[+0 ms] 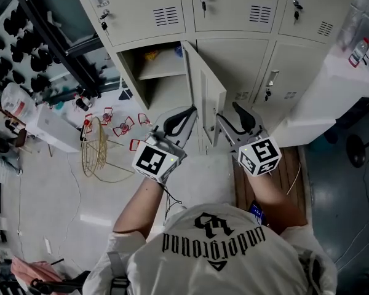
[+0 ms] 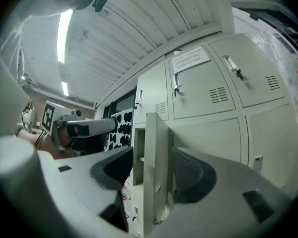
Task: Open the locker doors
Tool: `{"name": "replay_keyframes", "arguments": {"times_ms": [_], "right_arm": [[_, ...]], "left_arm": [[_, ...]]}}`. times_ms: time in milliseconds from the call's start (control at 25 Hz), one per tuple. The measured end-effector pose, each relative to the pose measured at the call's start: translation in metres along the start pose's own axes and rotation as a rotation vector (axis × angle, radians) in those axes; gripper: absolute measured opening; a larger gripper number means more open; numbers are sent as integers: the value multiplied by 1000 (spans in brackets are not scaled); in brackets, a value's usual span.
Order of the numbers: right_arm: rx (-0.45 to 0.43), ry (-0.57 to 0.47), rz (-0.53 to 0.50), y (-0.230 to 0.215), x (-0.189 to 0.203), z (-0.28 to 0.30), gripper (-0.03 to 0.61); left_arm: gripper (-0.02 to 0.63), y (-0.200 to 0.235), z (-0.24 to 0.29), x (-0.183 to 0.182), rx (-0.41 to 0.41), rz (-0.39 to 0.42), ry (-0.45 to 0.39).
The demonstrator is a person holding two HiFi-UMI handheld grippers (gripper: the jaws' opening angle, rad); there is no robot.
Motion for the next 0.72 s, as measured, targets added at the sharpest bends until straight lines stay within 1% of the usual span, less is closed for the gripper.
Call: {"name": "replay_keyframes", "arguments": {"times_ms": [160,320,560,720], "right_arm": [[-60,-65,-4,-10,-42,-5,255],[-108,-105,-67,-24,-82,-7,255],[-156,-144,-179,-48,-132,3,247],[-169,-161,-227,-58,-160,20,230]], "left_arm": [[6,0,18,-35,5,9,-49],[6,3,36,-68,-4,29,-82],[6,12,57,-106,-40,84,-98],[6,21,68,-120,-62,114,-88]]}}
Point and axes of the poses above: the fingertips, and each gripper's own axes: z forward along the fingers, y to its left, x out of its underside, the point moved 10 cm from there along -z, backward along the fingers, and after that the axes turned 5 degrees about y, right-handed, at the moved point
